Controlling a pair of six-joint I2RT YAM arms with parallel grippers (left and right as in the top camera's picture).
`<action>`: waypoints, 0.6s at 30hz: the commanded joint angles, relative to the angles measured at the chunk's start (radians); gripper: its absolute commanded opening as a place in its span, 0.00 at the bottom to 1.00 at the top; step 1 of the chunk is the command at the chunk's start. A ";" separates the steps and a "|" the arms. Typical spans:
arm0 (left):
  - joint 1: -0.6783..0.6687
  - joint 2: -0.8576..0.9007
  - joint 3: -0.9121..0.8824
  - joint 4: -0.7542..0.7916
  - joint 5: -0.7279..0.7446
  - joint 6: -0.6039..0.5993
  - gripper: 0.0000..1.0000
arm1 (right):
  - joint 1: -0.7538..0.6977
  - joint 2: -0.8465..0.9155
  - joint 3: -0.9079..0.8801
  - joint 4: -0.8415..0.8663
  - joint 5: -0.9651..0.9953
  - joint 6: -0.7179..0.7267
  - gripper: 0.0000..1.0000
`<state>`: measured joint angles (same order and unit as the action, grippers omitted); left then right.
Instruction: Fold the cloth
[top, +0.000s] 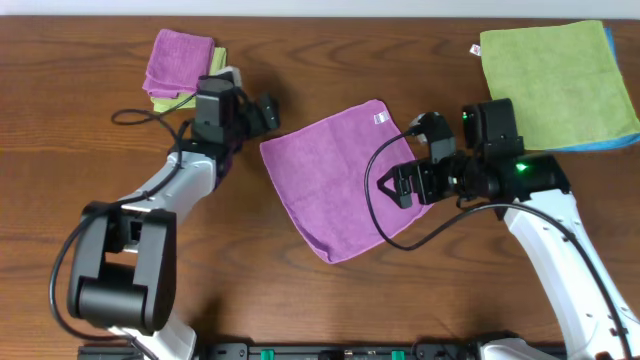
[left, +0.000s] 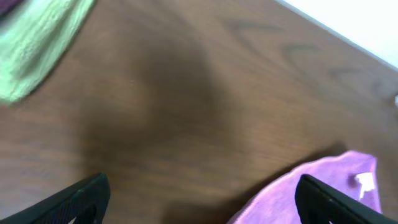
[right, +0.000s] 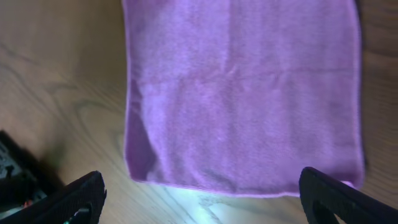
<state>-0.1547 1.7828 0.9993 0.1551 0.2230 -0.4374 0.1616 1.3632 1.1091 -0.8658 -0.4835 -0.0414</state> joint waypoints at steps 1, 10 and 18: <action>0.025 -0.103 0.018 -0.086 0.026 0.018 0.95 | -0.055 -0.004 -0.006 0.001 0.019 -0.016 0.99; 0.034 -0.341 0.018 -0.490 0.308 0.002 0.95 | -0.228 -0.004 -0.006 -0.014 -0.053 -0.055 0.99; 0.012 -0.410 -0.013 -0.802 0.430 -0.171 0.95 | -0.312 -0.004 -0.006 -0.056 -0.079 -0.103 0.99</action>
<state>-0.1265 1.3743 1.0031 -0.6170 0.5922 -0.5453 -0.1322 1.3632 1.1065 -0.9169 -0.5289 -0.1074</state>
